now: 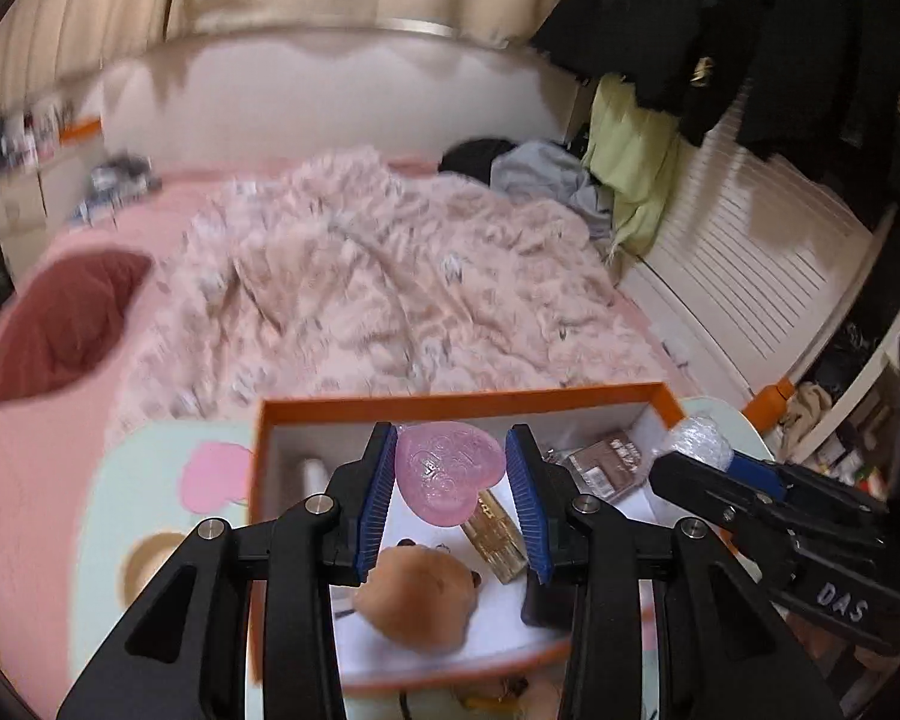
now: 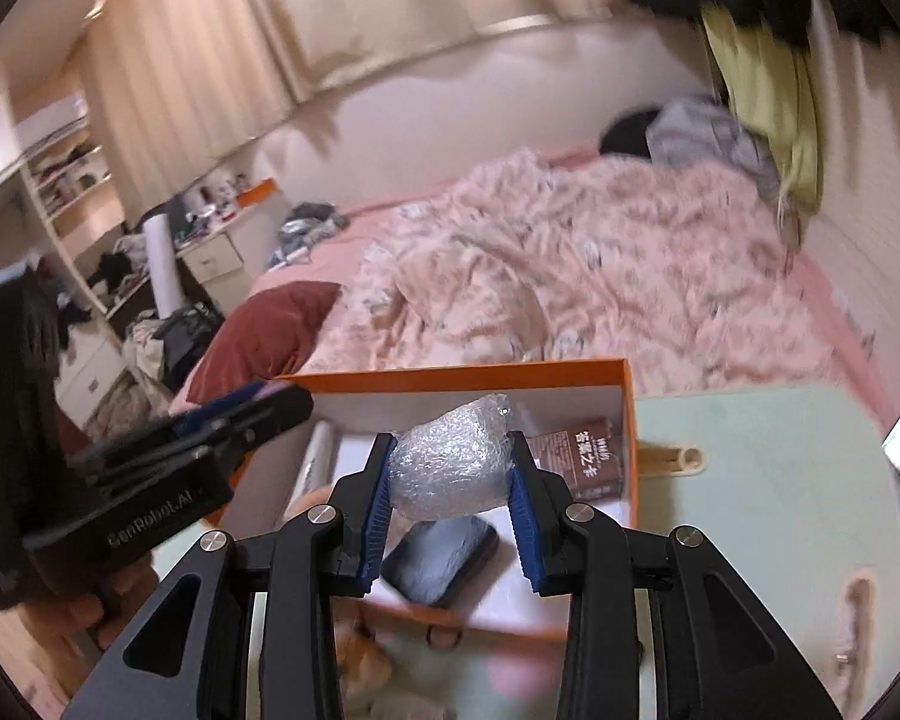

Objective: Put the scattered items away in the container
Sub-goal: 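Drop the plastic bag and pink heart into the orange box from both grippers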

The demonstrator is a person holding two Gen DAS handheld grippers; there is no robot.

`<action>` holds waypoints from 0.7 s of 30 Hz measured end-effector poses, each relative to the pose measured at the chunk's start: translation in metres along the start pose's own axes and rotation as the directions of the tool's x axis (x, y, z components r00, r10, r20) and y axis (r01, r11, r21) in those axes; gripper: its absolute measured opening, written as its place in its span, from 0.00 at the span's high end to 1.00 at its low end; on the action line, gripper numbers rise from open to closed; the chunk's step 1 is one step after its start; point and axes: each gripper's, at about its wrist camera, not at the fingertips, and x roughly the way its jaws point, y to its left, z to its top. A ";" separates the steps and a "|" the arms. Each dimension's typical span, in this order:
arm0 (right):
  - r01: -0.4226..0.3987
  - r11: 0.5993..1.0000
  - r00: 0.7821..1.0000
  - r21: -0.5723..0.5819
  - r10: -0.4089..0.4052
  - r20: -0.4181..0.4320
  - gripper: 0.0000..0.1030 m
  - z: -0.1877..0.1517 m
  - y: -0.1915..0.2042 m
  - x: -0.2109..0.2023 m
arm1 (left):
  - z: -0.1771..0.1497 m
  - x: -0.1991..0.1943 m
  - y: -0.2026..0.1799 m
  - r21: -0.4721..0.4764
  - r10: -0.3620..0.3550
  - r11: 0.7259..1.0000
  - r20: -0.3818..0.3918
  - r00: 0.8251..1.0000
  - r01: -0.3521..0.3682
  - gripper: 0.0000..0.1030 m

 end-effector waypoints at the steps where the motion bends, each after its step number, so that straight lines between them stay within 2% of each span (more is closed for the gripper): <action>1: -0.002 1.000 1.000 0.021 0.002 -0.014 0.67 0.001 -0.003 0.006 | -0.001 0.009 0.006 -0.025 -0.027 0.999 -0.027 0.999 0.026 0.62; 3: -0.002 0.999 0.999 0.045 0.005 -0.049 0.67 0.003 -0.008 0.018 | -0.004 0.023 0.013 -0.062 -0.053 0.997 -0.072 0.996 0.048 0.62; 4: 0.014 0.999 0.999 0.037 -0.013 -0.038 0.66 0.004 -0.008 0.019 | -0.005 0.025 0.014 -0.066 -0.045 0.997 -0.072 0.996 0.041 0.62; 7: -0.013 0.998 1.000 0.054 0.014 -0.027 0.65 0.007 -0.007 0.020 | -0.008 0.025 0.017 -0.109 -0.029 0.994 -0.035 0.999 0.025 0.62; 11: -0.049 0.995 0.999 0.085 0.050 -0.003 0.47 0.005 -0.011 0.015 | -0.009 0.022 0.021 -0.131 -0.075 0.989 -0.032 0.997 0.070 0.61; 16: -0.064 0.993 0.998 0.097 0.062 0.025 0.46 0.002 -0.010 0.003 | -0.012 0.010 0.020 -0.112 -0.067 0.992 0.001 0.998 0.066 0.61; 21: -0.056 0.998 0.996 0.024 0.054 0.074 0.45 -0.014 0.002 -0.028 | -0.026 -0.019 0.015 -0.076 -0.063 0.995 0.035 0.997 0.065 0.61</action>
